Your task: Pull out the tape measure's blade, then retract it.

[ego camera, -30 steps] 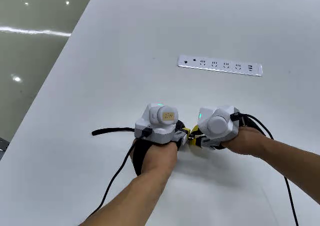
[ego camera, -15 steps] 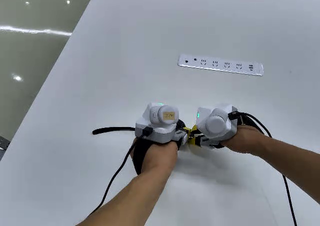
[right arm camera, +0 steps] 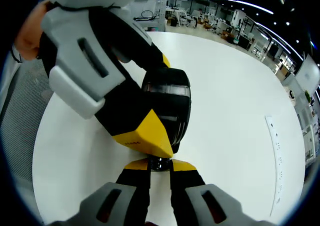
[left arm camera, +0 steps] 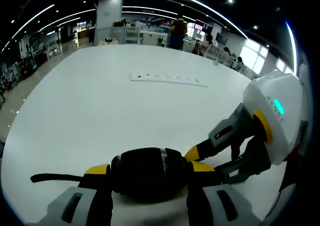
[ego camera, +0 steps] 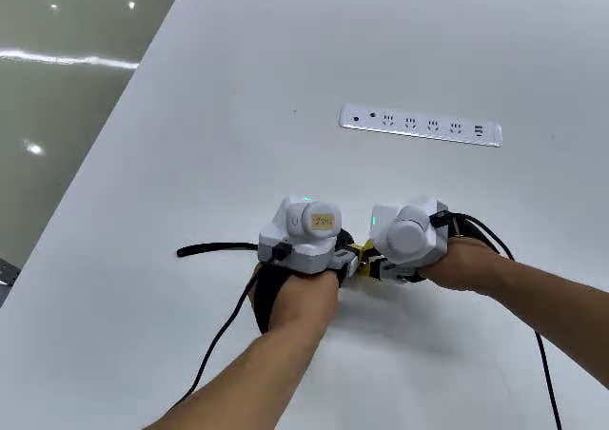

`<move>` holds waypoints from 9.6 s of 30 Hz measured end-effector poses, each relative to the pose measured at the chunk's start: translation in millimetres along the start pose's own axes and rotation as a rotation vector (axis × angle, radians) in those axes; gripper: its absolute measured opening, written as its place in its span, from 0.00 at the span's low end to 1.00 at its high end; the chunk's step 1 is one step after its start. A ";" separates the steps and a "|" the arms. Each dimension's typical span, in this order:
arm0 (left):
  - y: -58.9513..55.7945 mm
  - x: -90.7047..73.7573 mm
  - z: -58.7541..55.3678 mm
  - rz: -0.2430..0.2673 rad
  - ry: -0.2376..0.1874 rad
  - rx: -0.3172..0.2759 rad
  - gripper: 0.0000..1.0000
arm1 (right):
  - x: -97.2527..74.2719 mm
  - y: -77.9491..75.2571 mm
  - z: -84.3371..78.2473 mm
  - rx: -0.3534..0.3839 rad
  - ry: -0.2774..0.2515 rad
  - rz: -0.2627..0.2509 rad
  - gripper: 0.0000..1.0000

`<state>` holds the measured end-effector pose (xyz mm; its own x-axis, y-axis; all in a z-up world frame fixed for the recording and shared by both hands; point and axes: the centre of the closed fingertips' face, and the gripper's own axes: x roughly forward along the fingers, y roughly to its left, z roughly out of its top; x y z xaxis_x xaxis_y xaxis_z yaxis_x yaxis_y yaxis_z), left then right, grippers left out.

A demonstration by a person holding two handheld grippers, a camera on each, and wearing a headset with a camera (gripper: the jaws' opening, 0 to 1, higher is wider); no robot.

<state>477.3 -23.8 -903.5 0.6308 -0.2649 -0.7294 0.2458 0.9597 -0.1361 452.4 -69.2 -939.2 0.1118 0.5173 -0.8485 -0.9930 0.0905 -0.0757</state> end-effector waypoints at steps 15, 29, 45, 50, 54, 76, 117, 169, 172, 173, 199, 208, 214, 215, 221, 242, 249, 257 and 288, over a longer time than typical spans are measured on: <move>-0.3 0.4 0.0 0.002 -0.002 -0.002 0.57 | 1.1 -1.0 -0.6 0.001 0.017 0.007 0.14; 0.4 0.7 1.4 0.010 -0.026 -0.009 0.59 | 0.4 -1.2 -1.6 0.018 0.017 -0.004 0.15; 0.9 0.4 3.9 0.015 -0.046 -0.027 0.60 | -0.4 -3.3 -1.7 0.038 0.012 -0.040 0.17; 1.4 -2.2 5.1 0.020 -0.058 -0.019 0.61 | -0.9 -2.2 -1.3 0.054 0.004 -0.057 0.19; 0.6 -2.8 3.8 0.014 -0.059 0.007 0.61 | -1.4 -1.2 -1.2 0.060 0.002 -0.072 0.20; -2.1 -11.5 0.1 -0.024 -0.071 0.053 0.60 | -9.1 -4.1 0.5 0.170 -0.033 -0.167 0.24; 9.2 -63.8 -14.3 -0.040 -0.082 0.144 0.69 | -59.9 25.9 5.1 0.384 -0.110 -0.304 0.38; 9.9 -129.7 -37.6 -0.130 -0.144 0.184 0.76 | -133.6 78.3 9.6 0.623 -0.252 -0.473 0.48; 10.5 -133.0 -39.0 -0.136 -0.141 0.183 0.76 | -135.4 81.3 11.8 0.624 -0.253 -0.478 0.48; 11.0 -135.2 -39.6 -0.136 -0.142 0.184 0.77 | -136.1 82.7 12.6 0.625 -0.253 -0.480 0.48; 8.2 -165.5 -54.5 -0.160 -0.150 0.211 0.82 | -156.9 115.2 6.9 0.703 -0.256 -0.540 0.58; 5.4 -173.7 -60.8 -0.167 -0.147 0.219 0.85 | -168.9 123.6 8.7 0.706 -0.271 -0.560 0.61; 6.0 -180.1 -61.8 -0.163 -0.151 0.222 0.85 | -176.9 127.5 4.0 0.710 -0.263 -0.576 0.67; 6.0 -181.4 -62.0 -0.162 -0.152 0.224 0.85 | -178.3 127.7 3.3 0.710 -0.262 -0.583 0.68; 9.4 -189.8 -62.1 -0.154 -0.160 0.225 0.86 | -189.2 131.9 -6.0 0.726 -0.253 -0.614 0.75; 18.1 -205.8 -59.8 -0.151 -0.178 0.228 1.00 | -207.9 156.3 -33.7 0.835 -0.239 -0.654 0.84; 22.2 -214.8 -62.2 -0.151 -0.177 0.238 1.00 | -214.1 159.8 -37.7 0.854 -0.238 -0.671 0.89; 29.3 -225.3 -60.5 -0.143 -0.190 0.234 1.00 | -218.0 167.1 -38.4 0.892 -0.239 -0.661 0.90; 42.8 -241.5 -59.6 -0.139 -0.212 0.212 1.00 | -233.4 183.2 -34.0 0.857 -0.231 -0.654 0.96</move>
<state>291.6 86.8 -773.1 0.7142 -0.4265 -0.5551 0.4735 0.8783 -0.0656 243.1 -202.3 -772.8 0.6993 0.2929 -0.6521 -0.3942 0.9190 -0.0100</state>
